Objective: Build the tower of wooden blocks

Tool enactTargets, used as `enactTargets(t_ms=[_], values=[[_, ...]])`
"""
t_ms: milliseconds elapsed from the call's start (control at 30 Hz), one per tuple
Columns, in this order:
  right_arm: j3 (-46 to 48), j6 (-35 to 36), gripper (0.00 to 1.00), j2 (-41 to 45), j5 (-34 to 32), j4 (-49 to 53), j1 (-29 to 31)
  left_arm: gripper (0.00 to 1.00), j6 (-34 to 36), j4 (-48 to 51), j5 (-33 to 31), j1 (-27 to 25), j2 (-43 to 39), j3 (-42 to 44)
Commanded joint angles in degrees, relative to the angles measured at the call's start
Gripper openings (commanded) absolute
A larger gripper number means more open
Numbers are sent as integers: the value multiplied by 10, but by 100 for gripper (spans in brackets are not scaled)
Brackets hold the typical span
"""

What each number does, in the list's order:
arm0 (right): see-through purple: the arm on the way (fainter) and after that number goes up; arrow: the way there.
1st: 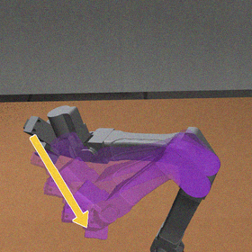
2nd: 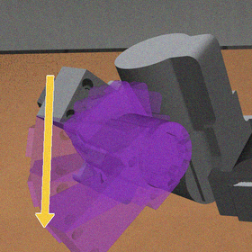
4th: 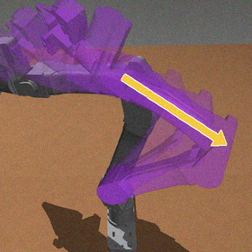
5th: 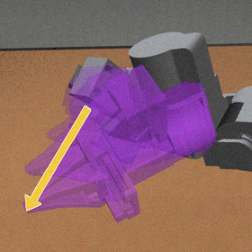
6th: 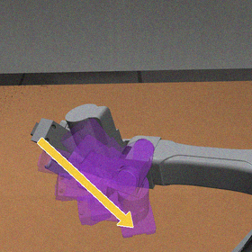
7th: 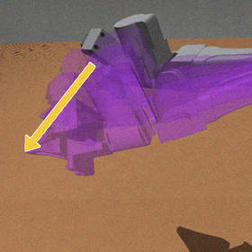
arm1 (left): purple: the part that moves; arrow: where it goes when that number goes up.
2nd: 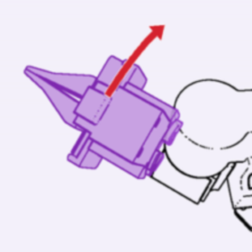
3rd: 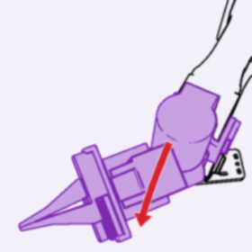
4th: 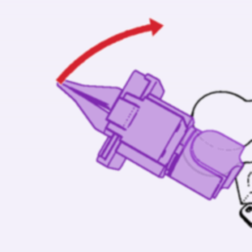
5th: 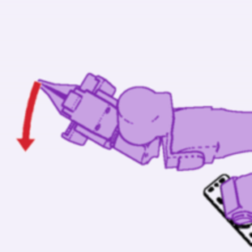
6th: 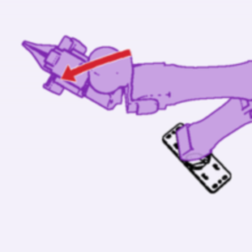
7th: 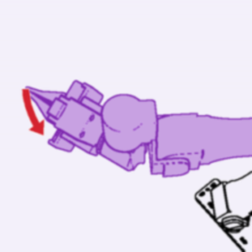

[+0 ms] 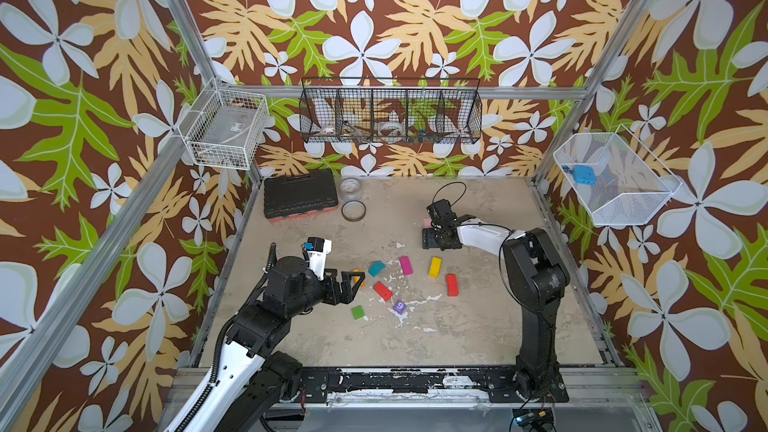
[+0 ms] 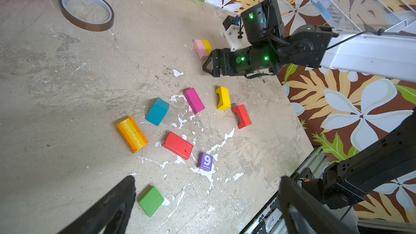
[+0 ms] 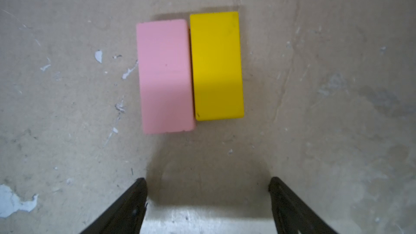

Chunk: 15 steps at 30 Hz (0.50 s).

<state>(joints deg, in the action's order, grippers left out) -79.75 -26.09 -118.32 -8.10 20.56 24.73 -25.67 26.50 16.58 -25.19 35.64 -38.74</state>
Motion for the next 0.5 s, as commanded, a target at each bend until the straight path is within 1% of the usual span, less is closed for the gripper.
enactTargets(t_ms=[0, 167, 467], values=[[-14, 5, 86, -24, -2, 39, 0, 100, -2, -6, -1, 0, 0, 0], [-24, 2, 87, -34, -18, 48, -1, 100, -2, -6, -1, 0, 0, 0], [-40, 5, 88, -47, -20, 51, -1, 100, -2, -6, -1, 0, 0, 0]])
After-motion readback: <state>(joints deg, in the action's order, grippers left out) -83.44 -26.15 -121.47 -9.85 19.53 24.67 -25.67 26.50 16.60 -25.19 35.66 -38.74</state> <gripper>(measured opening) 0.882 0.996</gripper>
